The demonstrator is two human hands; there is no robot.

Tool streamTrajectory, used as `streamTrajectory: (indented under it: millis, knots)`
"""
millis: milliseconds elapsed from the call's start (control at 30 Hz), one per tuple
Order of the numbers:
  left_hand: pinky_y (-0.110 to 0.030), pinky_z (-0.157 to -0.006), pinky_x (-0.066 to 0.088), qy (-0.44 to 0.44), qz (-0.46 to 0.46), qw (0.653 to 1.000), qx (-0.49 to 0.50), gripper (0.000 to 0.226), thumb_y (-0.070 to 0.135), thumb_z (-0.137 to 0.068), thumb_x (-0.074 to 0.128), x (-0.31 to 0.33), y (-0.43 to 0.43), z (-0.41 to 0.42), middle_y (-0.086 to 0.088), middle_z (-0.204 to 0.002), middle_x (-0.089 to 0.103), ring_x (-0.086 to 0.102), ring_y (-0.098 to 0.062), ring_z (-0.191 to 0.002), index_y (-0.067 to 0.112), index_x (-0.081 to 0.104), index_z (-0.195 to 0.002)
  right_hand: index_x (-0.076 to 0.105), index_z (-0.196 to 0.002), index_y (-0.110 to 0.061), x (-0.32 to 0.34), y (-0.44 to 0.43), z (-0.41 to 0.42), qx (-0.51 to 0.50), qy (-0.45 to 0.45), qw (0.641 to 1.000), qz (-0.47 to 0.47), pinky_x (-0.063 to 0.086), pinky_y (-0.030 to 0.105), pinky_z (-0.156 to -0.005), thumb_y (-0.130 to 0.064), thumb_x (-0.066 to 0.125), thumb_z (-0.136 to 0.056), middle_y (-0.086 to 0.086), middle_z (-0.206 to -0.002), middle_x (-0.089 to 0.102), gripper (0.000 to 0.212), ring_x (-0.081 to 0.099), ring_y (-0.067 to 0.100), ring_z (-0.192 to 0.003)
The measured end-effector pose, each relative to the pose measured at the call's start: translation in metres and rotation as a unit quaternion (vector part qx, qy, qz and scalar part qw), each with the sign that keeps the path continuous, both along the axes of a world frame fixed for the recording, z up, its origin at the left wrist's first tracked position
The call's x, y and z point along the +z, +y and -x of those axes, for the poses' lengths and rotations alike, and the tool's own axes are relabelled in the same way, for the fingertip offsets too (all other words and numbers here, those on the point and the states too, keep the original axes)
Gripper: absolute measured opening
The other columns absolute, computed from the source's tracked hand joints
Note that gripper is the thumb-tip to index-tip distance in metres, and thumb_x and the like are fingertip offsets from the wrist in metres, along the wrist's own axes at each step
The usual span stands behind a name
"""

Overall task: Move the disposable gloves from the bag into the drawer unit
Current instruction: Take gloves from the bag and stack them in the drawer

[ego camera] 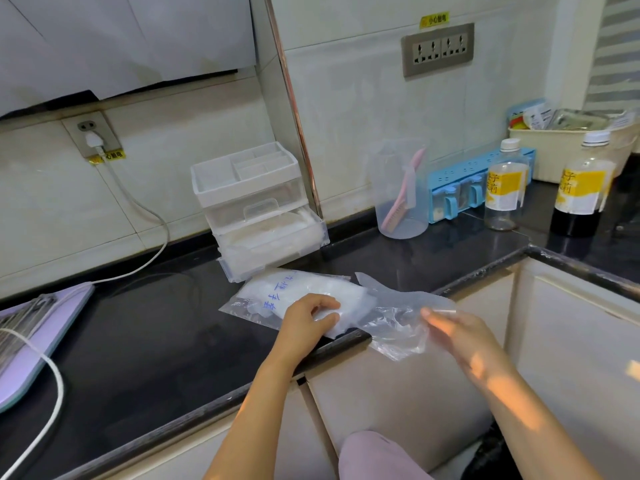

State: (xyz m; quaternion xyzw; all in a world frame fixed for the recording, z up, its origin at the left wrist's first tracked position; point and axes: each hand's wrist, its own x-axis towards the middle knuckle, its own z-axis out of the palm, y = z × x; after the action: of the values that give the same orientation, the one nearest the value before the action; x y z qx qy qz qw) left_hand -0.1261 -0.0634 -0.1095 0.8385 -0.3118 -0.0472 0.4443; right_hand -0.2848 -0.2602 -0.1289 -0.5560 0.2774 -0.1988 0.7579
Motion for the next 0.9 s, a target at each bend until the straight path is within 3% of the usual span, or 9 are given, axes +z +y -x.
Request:
streamTrajectory:
  millis: [100, 267, 367, 467, 533, 667, 767, 833, 900]
  knots:
    - [-0.006, -0.087, 0.041, 0.007, 0.004, 1.000, -0.002, 0.017, 0.016, -0.088, 0.065, 0.002, 0.000, 0.002, 0.015, -0.110, 0.063, 0.056, 0.000, -0.106, 0.025, 0.067, -0.103, 0.067, -0.094, 0.003, 0.028, 0.004, 0.005, -0.005, -0.082, 0.994, 0.067, 0.050, 0.032, -0.086, -0.012, 0.067, -0.086, 0.016, -0.097, 0.072, 0.017, 0.067, 0.024, -0.092]
    - [-0.018, -0.090, 0.045, 0.088, 0.015, 0.996, -0.021, 0.019, 0.017, -0.093, 0.058, 0.016, 0.003, 0.001, 0.010, -0.116, 0.065, 0.057, -0.005, -0.110, 0.032, 0.068, -0.099, 0.072, -0.102, -0.011, 0.112, 0.010, 0.013, 0.122, -0.074, 0.965, 0.222, 0.049, 0.033, -0.081, -0.015, 0.061, -0.086, -0.007, -0.092, 0.073, 0.020, 0.065, 0.011, -0.092]
    - [-0.029, -0.101, 0.045, 0.173, 0.137, 0.975, -0.024, 0.020, 0.040, -0.091, 0.059, 0.038, 0.010, 0.004, 0.004, -0.122, 0.064, 0.057, -0.011, -0.117, 0.030, 0.066, -0.107, 0.074, -0.091, -0.012, 0.161, 0.013, 0.004, 0.283, -0.035, 0.890, 0.355, 0.047, 0.029, -0.087, -0.022, 0.064, -0.084, -0.004, -0.091, 0.070, 0.015, 0.064, 0.010, -0.092]
    - [-0.031, -0.108, 0.039, 0.157, 0.238, 0.953, -0.101, 0.080, 0.078, -0.066, 0.062, 0.067, 0.015, 0.007, 0.003, -0.132, 0.058, 0.051, -0.009, -0.126, 0.023, 0.056, -0.124, 0.067, -0.083, -0.021, 0.195, 0.020, -0.012, 0.417, -0.019, 0.795, 0.441, 0.051, 0.029, -0.081, -0.017, 0.071, -0.083, 0.000, -0.090, 0.073, 0.006, 0.067, 0.023, -0.092]
    - [-0.033, -0.109, 0.036, 0.127, 0.240, 0.948, -0.164, 0.092, 0.083, -0.062, 0.058, 0.090, 0.015, 0.013, 0.001, -0.137, 0.055, 0.046, -0.014, -0.131, 0.021, 0.052, -0.130, 0.064, -0.095, -0.013, 0.211, 0.024, -0.025, 0.470, -0.027, 0.760, 0.449, 0.054, 0.025, -0.074, -0.010, 0.068, -0.086, 0.006, -0.092, 0.074, 0.010, 0.067, 0.031, -0.089]
    - [-0.037, -0.108, 0.038, 0.082, 0.177, 0.963, -0.186, 0.059, 0.058, -0.080, 0.059, 0.117, 0.018, 0.022, -0.001, -0.129, 0.062, 0.053, -0.015, -0.125, 0.020, 0.061, -0.126, 0.070, -0.099, -0.007, 0.233, 0.024, -0.050, 0.470, -0.047, 0.721, 0.507, 0.048, 0.025, -0.070, -0.016, 0.062, -0.091, 0.007, -0.092, 0.074, 0.015, 0.063, 0.035, -0.079]
    - [-0.017, -0.088, 0.046, 0.104, 0.134, 0.971, -0.166, 0.041, 0.026, -0.083, 0.069, 0.120, 0.024, 0.024, -0.001, -0.117, 0.069, 0.063, -0.008, -0.110, 0.010, 0.063, -0.120, 0.072, -0.097, -0.011, 0.238, 0.019, -0.067, 0.460, -0.045, 0.729, 0.505, 0.047, 0.025, -0.070, -0.018, 0.061, -0.091, 0.008, -0.090, 0.073, 0.014, 0.060, 0.024, -0.076]
    - [-0.014, -0.084, 0.048, 0.115, 0.109, 0.978, -0.136, 0.035, 0.024, -0.078, 0.071, 0.118, 0.026, 0.023, -0.001, -0.109, 0.071, 0.066, -0.008, -0.102, 0.010, 0.068, -0.110, 0.072, -0.097, -0.012, 0.239, 0.018, -0.079, 0.465, -0.031, 0.733, 0.495, 0.050, 0.022, -0.070, -0.017, 0.062, -0.091, 0.002, -0.087, 0.074, 0.013, 0.062, 0.017, -0.078]
    - [-0.024, -0.091, 0.049, 0.117, 0.079, 0.984, -0.108, 0.030, 0.030, -0.074, 0.073, 0.113, 0.026, 0.016, -0.003, -0.098, 0.072, 0.067, -0.015, -0.096, 0.010, 0.071, -0.097, 0.073, -0.094, -0.015, 0.239, 0.016, -0.093, 0.462, -0.020, 0.733, 0.498, 0.050, 0.017, -0.069, -0.015, 0.064, -0.089, -0.006, -0.083, 0.073, 0.010, 0.063, 0.006, -0.075]
